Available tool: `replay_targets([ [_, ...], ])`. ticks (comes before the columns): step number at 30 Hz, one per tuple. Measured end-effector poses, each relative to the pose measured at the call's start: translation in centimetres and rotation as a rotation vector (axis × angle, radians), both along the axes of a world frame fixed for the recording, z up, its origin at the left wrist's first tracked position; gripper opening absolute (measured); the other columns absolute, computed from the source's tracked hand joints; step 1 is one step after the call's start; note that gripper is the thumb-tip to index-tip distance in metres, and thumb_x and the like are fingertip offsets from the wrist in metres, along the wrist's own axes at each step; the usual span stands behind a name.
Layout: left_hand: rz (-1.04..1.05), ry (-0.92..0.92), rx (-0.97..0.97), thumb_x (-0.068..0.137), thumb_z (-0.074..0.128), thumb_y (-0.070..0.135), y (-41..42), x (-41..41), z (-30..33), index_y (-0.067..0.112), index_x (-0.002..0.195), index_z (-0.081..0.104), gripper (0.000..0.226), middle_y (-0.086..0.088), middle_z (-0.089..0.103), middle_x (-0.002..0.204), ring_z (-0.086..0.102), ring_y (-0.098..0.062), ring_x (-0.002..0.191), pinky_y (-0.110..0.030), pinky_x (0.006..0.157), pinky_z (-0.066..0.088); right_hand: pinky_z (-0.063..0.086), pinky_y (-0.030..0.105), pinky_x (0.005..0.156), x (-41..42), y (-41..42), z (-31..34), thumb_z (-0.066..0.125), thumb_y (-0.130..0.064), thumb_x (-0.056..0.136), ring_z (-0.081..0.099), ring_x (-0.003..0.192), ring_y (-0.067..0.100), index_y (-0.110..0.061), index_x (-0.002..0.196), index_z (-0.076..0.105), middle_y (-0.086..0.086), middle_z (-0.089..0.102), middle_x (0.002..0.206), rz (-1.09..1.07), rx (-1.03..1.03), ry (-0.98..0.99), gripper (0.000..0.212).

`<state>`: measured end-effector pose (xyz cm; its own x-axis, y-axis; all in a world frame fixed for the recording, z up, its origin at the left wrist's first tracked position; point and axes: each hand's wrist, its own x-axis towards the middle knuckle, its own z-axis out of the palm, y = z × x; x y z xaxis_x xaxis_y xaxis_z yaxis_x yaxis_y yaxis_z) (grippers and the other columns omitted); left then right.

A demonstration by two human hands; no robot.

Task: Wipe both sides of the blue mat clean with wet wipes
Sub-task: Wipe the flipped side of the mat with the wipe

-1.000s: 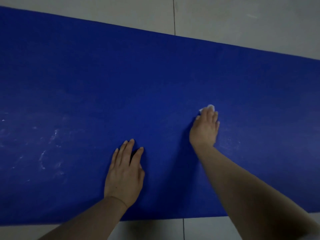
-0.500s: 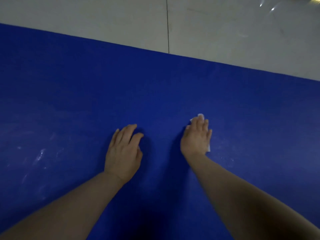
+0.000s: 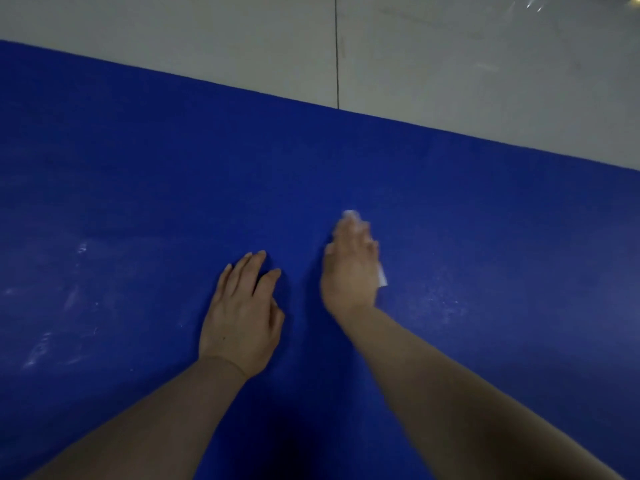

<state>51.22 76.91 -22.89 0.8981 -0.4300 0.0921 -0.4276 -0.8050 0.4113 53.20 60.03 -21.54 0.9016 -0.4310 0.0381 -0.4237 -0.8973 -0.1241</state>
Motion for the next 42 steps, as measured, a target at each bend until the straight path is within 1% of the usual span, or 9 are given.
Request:
replay_targets([
  [5,-0.011,0.010,-0.017,0.079,0.062,0.010,0.1,0.2,0.2,0.005,0.120,0.061,0.041,-0.018,0.049,0.140,0.035,-0.026,0.132,-0.038,0.114,0.017,0.017,0.038,0.116,0.4,1.1,-0.5,0.023,-0.019,0.099,0.020,0.144,0.027,-0.006,0.146,0.030,0.007,0.018,0.158,0.559,-0.033,0.107,0.050],
  [8,-0.003,0.020,-0.005,0.075,0.067,0.007,0.1,0.2,0.3,0.006,0.122,0.060,0.048,-0.016,0.048,0.142,0.035,-0.026,0.134,-0.043,0.116,0.022,0.034,0.043,0.107,1.5,-4.5,-0.7,0.038,-0.005,0.095,0.040,0.129,0.031,-0.008,0.128,0.045,0.010,0.037,0.142,0.209,0.057,-0.028,0.035],
  [12,0.003,0.022,-0.008,0.084,0.045,0.020,0.0,0.2,0.2,0.007,0.122,0.060,0.043,-0.016,0.048,0.141,0.034,-0.026,0.133,-0.042,0.114,0.021,0.022,0.040,0.113,4.2,-6.7,-0.4,0.026,-0.014,0.101,0.025,0.139,0.029,-0.007,0.139,0.032,0.008,0.023,0.152,-0.221,0.146,-0.014,0.039],
  [15,-0.006,0.063,0.003,0.083,0.032,0.023,0.0,0.4,0.5,0.007,0.121,0.061,0.050,-0.016,0.049,0.139,0.035,-0.026,0.132,-0.038,0.114,0.016,0.036,0.029,0.096,5.7,-1.7,-0.1,0.033,-0.016,0.098,0.040,0.125,0.020,-0.010,0.137,0.034,0.007,0.035,0.145,0.172,0.064,-0.057,0.040],
  [18,-0.004,0.069,-0.009,0.084,0.032,0.024,0.1,0.4,0.5,0.007,0.122,0.060,0.050,-0.015,0.048,0.141,0.036,-0.026,0.133,-0.036,0.115,0.013,0.014,0.034,0.118,4.8,-0.2,-0.3,0.027,-0.018,0.102,0.013,0.145,0.018,-0.011,0.150,0.018,0.002,0.012,0.158,0.582,0.098,0.100,0.049],
  [23,0.000,0.049,-0.014,0.084,0.033,0.023,0.0,0.4,0.4,0.008,0.118,0.062,0.048,-0.014,0.050,0.138,0.037,-0.025,0.131,-0.036,0.115,0.014,0.016,0.035,0.118,5.1,-8.2,-0.1,0.026,-0.014,0.102,0.013,0.145,0.024,-0.010,0.145,0.028,0.004,0.015,0.158,0.020,0.153,0.041,0.043],
  [31,0.052,-0.049,-0.074,0.067,0.074,0.000,-2.9,6.0,1.7,0.007,0.095,0.068,0.029,-0.015,0.059,0.118,0.052,-0.027,0.108,-0.049,0.092,0.049,-0.004,0.028,0.118,5.0,-8.0,-0.3,0.017,-0.020,0.104,-0.006,0.147,0.016,-0.013,0.153,0.008,-0.003,-0.002,0.161,-0.008,0.176,0.054,0.051],
  [37,0.074,0.021,0.054,0.088,0.058,0.013,-6.4,9.3,0.9,0.007,0.131,0.056,0.044,-0.016,0.042,0.147,0.038,-0.031,0.138,-0.044,0.116,0.019,-0.005,0.028,0.118,4.8,-7.7,-0.4,0.017,-0.021,0.103,-0.007,0.147,0.014,-0.014,0.153,0.009,-0.004,-0.002,0.161,0.016,0.171,0.045,0.051],
  [42,0.067,-0.002,0.059,0.081,0.063,0.012,-6.6,9.7,0.3,0.006,0.125,0.060,0.045,-0.018,0.047,0.142,0.042,-0.032,0.134,-0.047,0.113,0.024,-0.009,0.035,0.117,5.9,-6.9,0.3,0.018,-0.019,0.104,-0.008,0.147,0.017,-0.015,0.152,0.011,-0.004,-0.002,0.161,-0.020,0.116,0.067,0.050],
])
